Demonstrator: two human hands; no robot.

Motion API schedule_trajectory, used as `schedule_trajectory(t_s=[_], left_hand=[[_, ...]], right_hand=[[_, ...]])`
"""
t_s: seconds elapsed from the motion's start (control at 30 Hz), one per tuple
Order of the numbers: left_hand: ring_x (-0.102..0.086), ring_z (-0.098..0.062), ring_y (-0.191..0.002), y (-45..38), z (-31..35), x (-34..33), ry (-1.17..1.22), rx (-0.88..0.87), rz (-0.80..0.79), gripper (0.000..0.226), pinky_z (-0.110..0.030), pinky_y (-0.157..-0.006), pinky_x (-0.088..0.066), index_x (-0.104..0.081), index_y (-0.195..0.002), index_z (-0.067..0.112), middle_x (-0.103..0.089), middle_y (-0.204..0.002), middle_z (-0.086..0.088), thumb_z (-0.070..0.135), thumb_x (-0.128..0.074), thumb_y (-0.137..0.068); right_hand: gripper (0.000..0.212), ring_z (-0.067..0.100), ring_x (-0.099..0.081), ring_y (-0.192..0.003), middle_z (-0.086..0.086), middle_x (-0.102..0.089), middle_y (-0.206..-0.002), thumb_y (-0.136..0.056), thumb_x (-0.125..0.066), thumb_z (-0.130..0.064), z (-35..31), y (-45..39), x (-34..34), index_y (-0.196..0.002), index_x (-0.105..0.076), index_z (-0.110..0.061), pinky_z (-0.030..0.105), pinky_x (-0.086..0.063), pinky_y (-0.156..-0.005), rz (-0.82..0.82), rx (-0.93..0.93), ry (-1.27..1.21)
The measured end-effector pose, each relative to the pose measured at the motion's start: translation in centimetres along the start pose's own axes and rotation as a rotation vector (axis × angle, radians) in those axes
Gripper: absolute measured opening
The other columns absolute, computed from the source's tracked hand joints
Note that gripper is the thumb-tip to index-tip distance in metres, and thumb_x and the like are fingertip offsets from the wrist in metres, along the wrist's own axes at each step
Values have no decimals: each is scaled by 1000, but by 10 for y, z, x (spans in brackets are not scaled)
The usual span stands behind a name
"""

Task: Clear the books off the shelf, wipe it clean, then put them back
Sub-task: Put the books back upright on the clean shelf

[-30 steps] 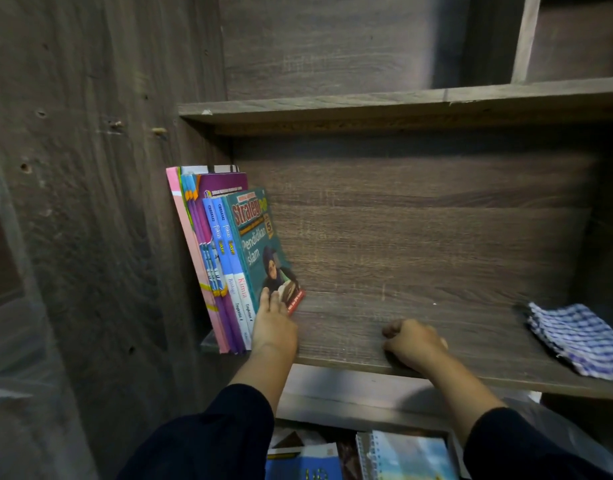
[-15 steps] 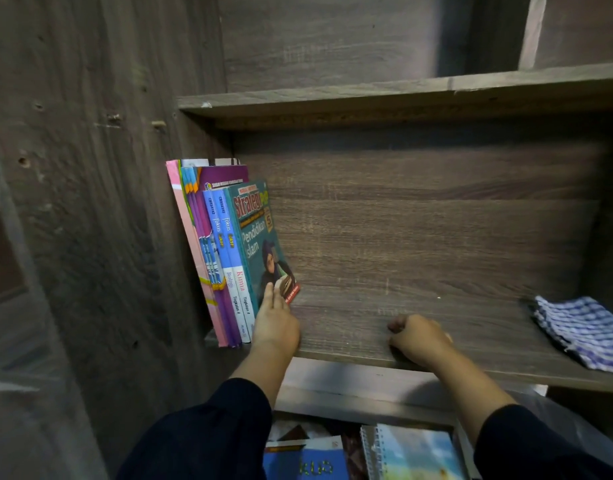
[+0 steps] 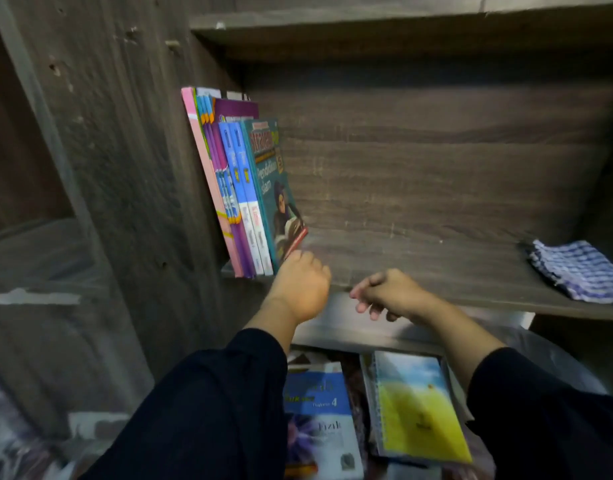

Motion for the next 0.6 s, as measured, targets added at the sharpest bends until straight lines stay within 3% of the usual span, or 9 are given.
schedule_trajectory(t_s=[0.13, 0.17, 0.27, 0.33, 0.43, 0.53, 0.6], left_hand=[[-62, -25, -72, 25, 14, -13, 56, -123, 34, 23, -31, -71, -43, -69, -74, 13, -70, -74, -6, 33, -58, -76], [-63, -25, -72, 31, 15, -22, 62, -123, 32, 23, -30, -70, -44, -70, -74, 13, -70, -74, -5, 34, -59, -75], [-55, -30, -103, 42, 17, -72, 122, -38, -101, 34, -37, -87, -39, -63, -107, 10, -66, -108, -10, 30, -41, -92], [-52, -30, -109, 48, 20, -104, 168, 2, -168, 33, -38, -89, -38, -60, -112, 11, -63, -115, -10, 29, -39, -94], [-50, -29, -114, 56, 26, -150, 255, 62, -277, 30, -37, -92, -39, -59, -113, 13, -62, -118, -10, 27, -43, -92], [-48, -30, -119, 64, 32, -190, 331, 135, -382, 32, -36, -94, -39, -57, -119, 14, -60, -123, -9, 24, -47, -91], [-47, -30, -122, 70, 33, -220, 379, 209, -457, 34, -36, -96, -40, -56, -123, 15, -57, -128, -8, 23, -48, -90]], right_hand=[[12, 9, -60, -50, 3, -67, -73, -93, -51, -14, 31, 0, -56, -95, -63, -11, 16, -39, -42, -233, -128, 73], [11, 13, -60, -53, 4, -65, -73, -93, -51, -13, 43, -2, -69, -94, -61, -10, 17, -42, -44, -265, -164, 114], [7, 17, -54, -55, 7, -59, -72, -89, -54, -9, 78, -14, -100, -88, -59, -12, 17, -43, -47, -303, -215, 246], [4, 12, -48, -54, 6, -56, -76, -88, -57, -15, 98, -25, -116, -85, -57, -14, 18, -40, -50, -269, -223, 353], [22, 16, -46, -59, 8, -49, -71, -88, -59, -19, 124, -42, -139, -70, -51, -9, 25, -34, -51, -241, -251, 436], [14, 18, -52, -86, 14, -61, -98, -90, -56, -18, 149, -56, -165, -94, -61, -6, 22, -40, -68, -256, -283, 448], [31, 25, -55, -111, 17, -58, -127, -95, -48, -16, 167, -66, -180, -119, -60, -2, 24, -43, -82, -245, -327, 365]])
Point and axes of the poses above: each hand's wrist, its own y-axis away from the middle knuckle, its own x-axis out of the back of the hand, z = x × y, the point moved 8 cm from there along -y, towards the middle knuckle
